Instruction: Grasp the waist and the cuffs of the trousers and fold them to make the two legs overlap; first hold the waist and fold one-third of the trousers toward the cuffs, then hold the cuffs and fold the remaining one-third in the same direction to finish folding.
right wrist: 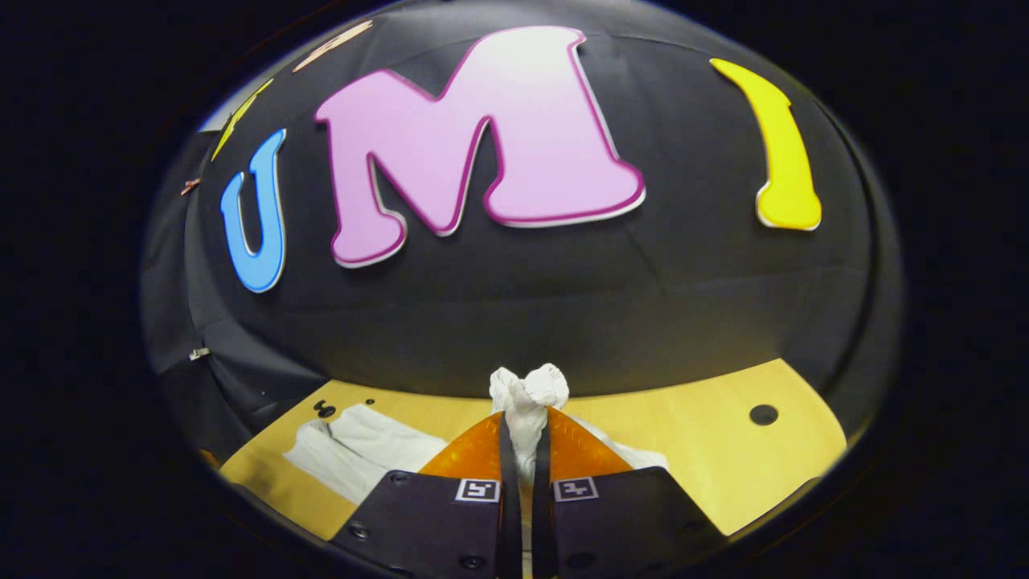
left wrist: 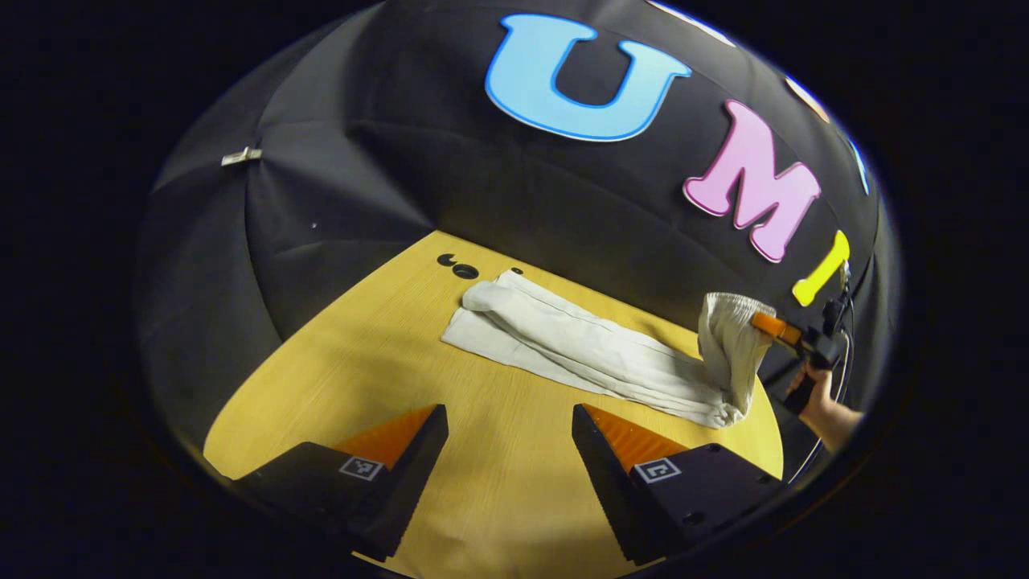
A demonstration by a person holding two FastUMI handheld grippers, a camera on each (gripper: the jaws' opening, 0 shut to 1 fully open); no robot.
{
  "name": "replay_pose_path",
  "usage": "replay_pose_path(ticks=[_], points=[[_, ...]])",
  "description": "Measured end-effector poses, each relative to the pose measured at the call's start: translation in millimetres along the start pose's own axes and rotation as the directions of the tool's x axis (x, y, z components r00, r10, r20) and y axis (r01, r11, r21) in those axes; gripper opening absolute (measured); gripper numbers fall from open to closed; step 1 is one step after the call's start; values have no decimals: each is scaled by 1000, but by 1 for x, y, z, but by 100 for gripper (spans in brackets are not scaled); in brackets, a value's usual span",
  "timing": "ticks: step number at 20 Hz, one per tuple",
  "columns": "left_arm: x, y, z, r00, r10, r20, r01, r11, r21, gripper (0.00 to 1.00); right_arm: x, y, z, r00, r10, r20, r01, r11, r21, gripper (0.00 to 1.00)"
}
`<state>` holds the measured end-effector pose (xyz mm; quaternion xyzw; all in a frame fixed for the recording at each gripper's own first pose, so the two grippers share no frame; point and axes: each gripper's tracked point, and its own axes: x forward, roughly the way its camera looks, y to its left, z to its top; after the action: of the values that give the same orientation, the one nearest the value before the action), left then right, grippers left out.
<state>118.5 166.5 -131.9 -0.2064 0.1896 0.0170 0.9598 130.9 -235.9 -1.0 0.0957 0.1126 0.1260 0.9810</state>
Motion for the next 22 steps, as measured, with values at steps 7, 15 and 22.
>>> replay_pose_path(ticks=[7,15,22], points=[[60,3,24,996,22,89,-10,991,-135,97,2,-5,-10,990,95,-105,-94,996,13,30],[159,34,43,990,120,79,-115,991,-73,98,-8,-62,44,986,94,-138,-83,993,84,99],[223,43,65,983,178,48,-173,980,-96,97,-128,-122,30,988,-66,-143,76,995,66,98]])
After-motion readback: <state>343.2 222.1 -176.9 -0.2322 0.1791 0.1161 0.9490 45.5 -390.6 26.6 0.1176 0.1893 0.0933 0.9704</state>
